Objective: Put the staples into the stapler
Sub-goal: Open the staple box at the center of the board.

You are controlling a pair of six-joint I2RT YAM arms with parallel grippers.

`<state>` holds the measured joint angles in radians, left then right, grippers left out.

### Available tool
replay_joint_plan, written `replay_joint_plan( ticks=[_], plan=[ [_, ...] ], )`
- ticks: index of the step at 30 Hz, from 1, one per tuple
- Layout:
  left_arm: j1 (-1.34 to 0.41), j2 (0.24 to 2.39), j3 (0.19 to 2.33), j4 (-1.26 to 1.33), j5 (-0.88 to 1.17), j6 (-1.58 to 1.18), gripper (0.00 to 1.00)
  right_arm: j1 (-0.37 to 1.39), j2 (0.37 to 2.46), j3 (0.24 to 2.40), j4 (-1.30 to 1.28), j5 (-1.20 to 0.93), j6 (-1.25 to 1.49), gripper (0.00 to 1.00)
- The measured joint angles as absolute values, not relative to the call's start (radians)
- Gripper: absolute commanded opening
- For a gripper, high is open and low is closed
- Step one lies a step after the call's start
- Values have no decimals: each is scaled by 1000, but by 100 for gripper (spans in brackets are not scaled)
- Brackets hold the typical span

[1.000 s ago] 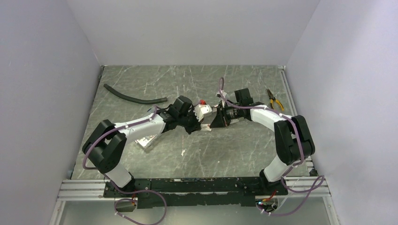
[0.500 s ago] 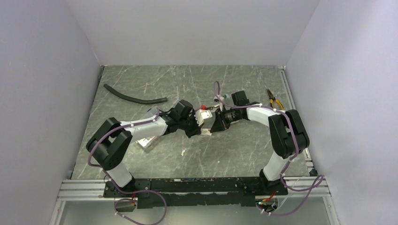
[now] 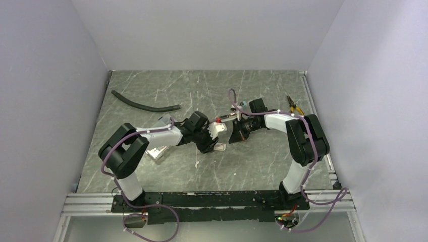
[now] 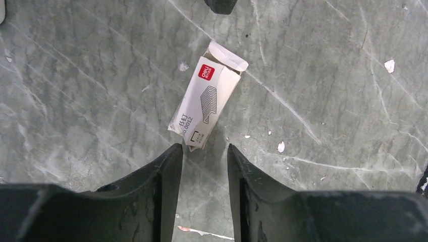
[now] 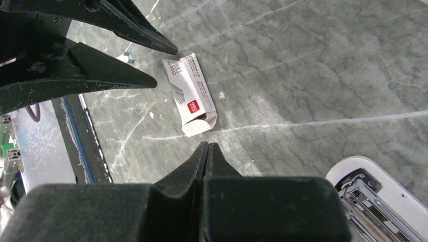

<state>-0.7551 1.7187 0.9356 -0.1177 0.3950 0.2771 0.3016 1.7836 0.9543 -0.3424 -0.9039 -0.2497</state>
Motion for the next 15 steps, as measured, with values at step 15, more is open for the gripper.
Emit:
replay_joint_plan(
  ticks=[15],
  plan=[
    [-762, 1754, 971, -111, 395, 359, 69, 303, 1787, 956, -339, -881, -207, 30]
  ],
)
